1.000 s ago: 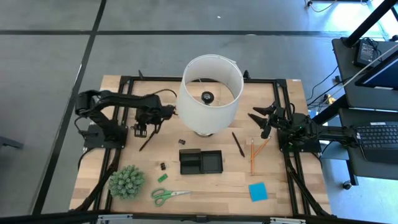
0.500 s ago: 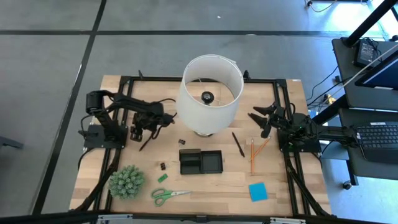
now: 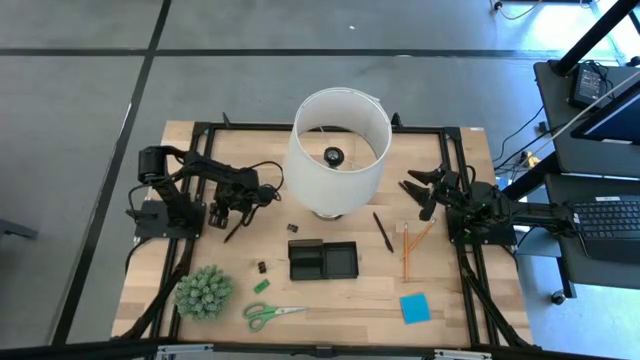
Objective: Pick and place office supplies into organizer
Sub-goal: Put the top black binder clip into the black desk organizer
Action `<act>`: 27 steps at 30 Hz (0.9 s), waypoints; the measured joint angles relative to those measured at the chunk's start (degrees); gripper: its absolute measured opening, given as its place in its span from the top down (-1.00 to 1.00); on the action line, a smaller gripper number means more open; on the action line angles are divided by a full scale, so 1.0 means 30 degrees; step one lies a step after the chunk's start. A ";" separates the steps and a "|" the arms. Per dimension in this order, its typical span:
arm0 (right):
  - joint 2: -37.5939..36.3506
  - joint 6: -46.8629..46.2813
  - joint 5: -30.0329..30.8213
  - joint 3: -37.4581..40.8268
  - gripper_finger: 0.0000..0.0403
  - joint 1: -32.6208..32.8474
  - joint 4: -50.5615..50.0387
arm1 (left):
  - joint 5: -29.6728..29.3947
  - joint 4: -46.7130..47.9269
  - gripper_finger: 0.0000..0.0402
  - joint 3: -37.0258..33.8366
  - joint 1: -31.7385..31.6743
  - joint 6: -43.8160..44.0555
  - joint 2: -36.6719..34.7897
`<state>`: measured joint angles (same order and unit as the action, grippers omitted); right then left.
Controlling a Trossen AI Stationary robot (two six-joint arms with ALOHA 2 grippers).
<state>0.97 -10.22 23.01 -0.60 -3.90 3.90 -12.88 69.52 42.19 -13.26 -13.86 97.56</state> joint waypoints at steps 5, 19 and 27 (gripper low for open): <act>0.0001 -0.0007 0.0007 0.0000 0.04 0.0000 0.0007 | 0.0036 -0.0402 0.10 0.0000 0.0000 -0.0901 0.0000; 0.0000 0.0015 -0.0001 0.0000 0.04 0.0000 -0.0001 | 0.0853 -0.0699 0.10 -0.1449 -0.0007 -0.0698 0.0000; 0.0007 0.0044 -0.0008 0.0000 0.04 0.0000 -0.0001 | 0.0148 -0.1342 0.11 -0.1910 0.0016 -0.0359 -0.0022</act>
<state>0.99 -10.09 22.98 -0.60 -3.90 3.90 -12.44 65.49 36.46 -13.21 -14.94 97.49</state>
